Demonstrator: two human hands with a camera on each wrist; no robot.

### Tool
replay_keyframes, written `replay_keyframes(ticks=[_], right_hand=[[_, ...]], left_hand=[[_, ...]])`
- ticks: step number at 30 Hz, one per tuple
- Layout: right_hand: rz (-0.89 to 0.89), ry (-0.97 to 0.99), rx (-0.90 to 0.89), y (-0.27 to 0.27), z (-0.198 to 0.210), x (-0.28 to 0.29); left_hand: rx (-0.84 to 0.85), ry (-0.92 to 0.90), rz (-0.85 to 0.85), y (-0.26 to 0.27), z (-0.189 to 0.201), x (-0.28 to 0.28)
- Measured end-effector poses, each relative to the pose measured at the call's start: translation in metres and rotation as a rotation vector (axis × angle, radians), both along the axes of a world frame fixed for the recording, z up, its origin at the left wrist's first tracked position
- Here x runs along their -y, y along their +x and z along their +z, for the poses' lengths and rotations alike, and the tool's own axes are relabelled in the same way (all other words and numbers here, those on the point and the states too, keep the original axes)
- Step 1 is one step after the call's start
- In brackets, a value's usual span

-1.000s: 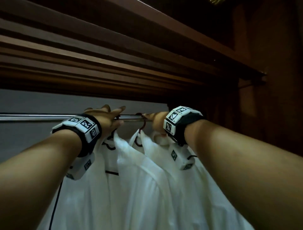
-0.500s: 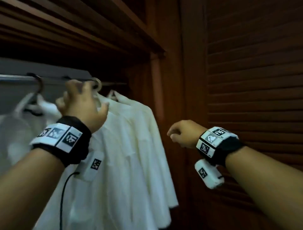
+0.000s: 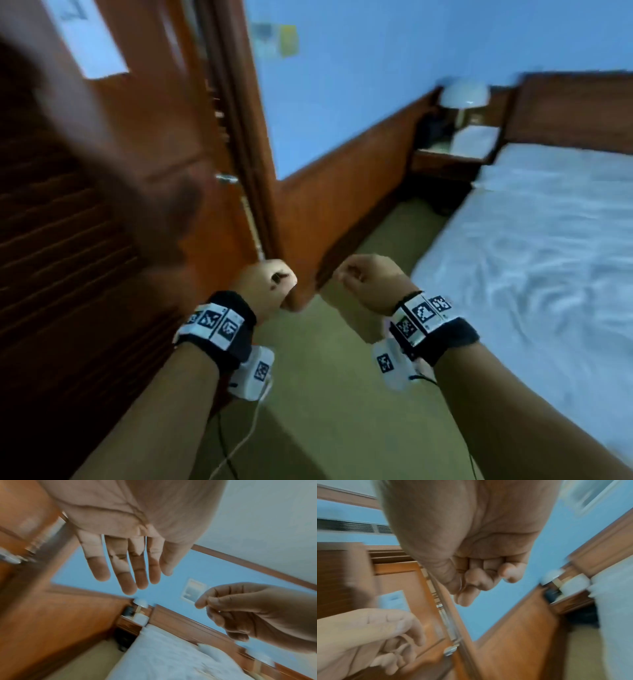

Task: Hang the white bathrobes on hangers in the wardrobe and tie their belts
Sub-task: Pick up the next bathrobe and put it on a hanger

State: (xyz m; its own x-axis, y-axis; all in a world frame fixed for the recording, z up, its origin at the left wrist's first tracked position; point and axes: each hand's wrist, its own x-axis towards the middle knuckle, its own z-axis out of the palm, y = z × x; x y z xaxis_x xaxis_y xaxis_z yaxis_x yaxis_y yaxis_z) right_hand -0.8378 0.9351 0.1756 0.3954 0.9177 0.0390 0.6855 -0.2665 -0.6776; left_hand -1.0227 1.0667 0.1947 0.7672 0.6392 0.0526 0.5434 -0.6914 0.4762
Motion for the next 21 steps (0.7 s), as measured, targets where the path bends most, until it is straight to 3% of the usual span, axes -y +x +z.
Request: replay_keyframes(ticks=[5,10,21], right_hand=[[-0.516,-0.124,-0.006,0.174,-0.044,0.249],[-0.858,-0.142,0.022,0.267,-0.054,0.437],[-1.188,-0.172,-0.079,0.395,-0.084,0.633]], left_hand=[[0.025,-0.091,-0.366,0.23,-0.053,0.155],[0.02,-0.179,-0.707,0.388,-0.074,0.299],[-0.044,-0.185,-1.095,0.648,-0.109,0.495]])
